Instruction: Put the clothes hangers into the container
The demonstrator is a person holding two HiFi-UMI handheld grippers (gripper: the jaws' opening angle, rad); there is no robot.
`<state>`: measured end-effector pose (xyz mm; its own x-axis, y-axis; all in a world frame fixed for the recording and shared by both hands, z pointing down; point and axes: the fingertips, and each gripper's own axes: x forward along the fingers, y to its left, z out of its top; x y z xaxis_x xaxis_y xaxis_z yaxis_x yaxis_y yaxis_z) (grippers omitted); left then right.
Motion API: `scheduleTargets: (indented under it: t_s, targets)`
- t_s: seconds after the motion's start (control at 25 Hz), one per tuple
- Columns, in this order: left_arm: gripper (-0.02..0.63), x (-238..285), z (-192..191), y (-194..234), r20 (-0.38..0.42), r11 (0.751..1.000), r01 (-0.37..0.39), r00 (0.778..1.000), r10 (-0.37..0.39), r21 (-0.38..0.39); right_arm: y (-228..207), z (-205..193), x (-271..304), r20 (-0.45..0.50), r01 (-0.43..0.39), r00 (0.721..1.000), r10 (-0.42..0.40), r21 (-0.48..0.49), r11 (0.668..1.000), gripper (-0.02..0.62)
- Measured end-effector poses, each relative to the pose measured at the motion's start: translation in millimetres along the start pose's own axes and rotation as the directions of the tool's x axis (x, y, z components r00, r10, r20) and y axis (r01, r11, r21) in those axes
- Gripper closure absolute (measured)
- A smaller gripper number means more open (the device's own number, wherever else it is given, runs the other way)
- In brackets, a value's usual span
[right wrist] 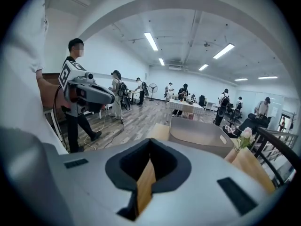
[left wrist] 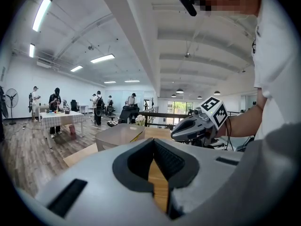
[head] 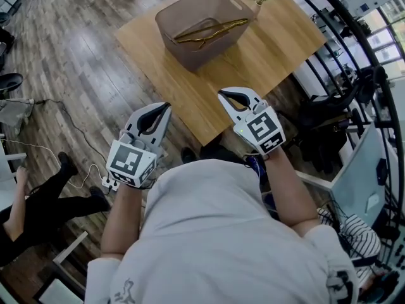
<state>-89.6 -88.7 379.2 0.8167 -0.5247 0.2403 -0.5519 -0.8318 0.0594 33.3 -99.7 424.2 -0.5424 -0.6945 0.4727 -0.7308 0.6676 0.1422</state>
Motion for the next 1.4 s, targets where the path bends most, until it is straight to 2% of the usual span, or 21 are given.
scheduleTargets:
  t_s: [0.4, 0.76, 1.0, 1.24, 1.4]
  targets:
    - [0.6, 10.2, 8.8, -36.4, 0.01, 1.0, 0.004, 1.0, -0.004, 0.008, 2.5, 6.7, -41.8, 0.1, -0.033, 0.994, 0.032, 0.01, 0.999, 0.591]
    - [0.6, 27.7, 16.1, -97.1, 0.027, 0.999, -0.03, 0.999, 0.03, 0.01, -8.2, -16.7, -98.7, 0.131, -0.074, 0.989, 0.075, -0.008, 0.997, 0.591]
    - [0.6, 40.4, 5.2, -142.0, 0.022, 0.999, -0.04, 0.999, 0.04, -0.017, -17.8, -45.5, -137.1, 0.163, -0.078, 0.984, 0.076, 0.004, 0.997, 0.591]
    - [0.6, 24.9, 12.7, -165.7, 0.005, 0.999, -0.035, 0.999, 0.035, 0.04, -1.9, -48.6, -160.3, 0.178, -0.08, 0.981, 0.076, 0.017, 0.997, 0.591]
    - [0.6, 13.2, 13.3, -174.0, 0.0, 1.0, -0.007, 1.0, 0.008, 0.027, 15.8, -48.1, -174.8, 0.182, -0.06, 0.982, 0.052, 0.038, 0.997, 0.591]
